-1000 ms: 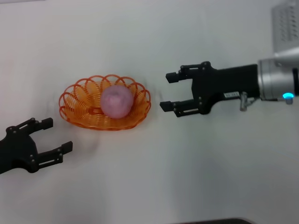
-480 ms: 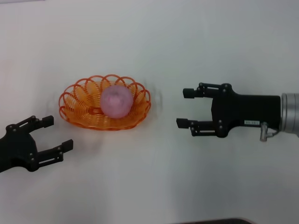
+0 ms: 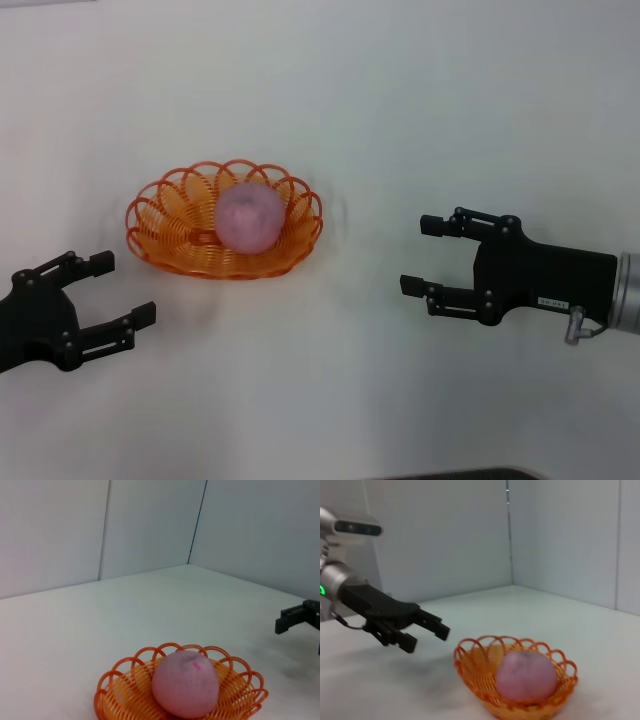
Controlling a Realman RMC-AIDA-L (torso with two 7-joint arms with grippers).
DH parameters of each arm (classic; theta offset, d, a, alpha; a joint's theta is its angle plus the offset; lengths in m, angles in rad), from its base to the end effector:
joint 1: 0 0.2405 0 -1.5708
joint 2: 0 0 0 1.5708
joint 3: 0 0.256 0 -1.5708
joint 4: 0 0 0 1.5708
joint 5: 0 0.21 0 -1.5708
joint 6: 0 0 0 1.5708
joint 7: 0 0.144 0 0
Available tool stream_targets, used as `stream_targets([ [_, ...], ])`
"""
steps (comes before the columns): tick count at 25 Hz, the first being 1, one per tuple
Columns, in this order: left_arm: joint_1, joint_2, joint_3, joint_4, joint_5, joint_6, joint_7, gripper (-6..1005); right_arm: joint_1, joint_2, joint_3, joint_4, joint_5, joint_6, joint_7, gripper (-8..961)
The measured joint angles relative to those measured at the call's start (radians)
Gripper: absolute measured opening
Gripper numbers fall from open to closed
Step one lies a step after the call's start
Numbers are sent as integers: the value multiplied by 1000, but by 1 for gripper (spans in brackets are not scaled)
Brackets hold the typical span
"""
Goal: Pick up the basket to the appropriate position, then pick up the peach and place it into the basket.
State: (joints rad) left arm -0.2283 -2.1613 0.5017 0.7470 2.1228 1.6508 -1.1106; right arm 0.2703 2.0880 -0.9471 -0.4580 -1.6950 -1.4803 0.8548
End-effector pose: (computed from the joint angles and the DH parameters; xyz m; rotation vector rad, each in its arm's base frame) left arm -0.3394 0.2282 -0.0024 -2.5849 -0.6548 -0.6110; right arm 0.3164 0.2436 -0.0473 -2.6423 0.4134 0.7236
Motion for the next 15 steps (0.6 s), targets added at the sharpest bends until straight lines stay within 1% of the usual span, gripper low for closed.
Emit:
stream_targets([
  [5,0,0,0,0,0,2,0,861,8,1,10,40,-1,35,-21,794],
  [15,0,-2,0,-1,0,2,0,861,22,4,12,44,3,42,-22,794],
])
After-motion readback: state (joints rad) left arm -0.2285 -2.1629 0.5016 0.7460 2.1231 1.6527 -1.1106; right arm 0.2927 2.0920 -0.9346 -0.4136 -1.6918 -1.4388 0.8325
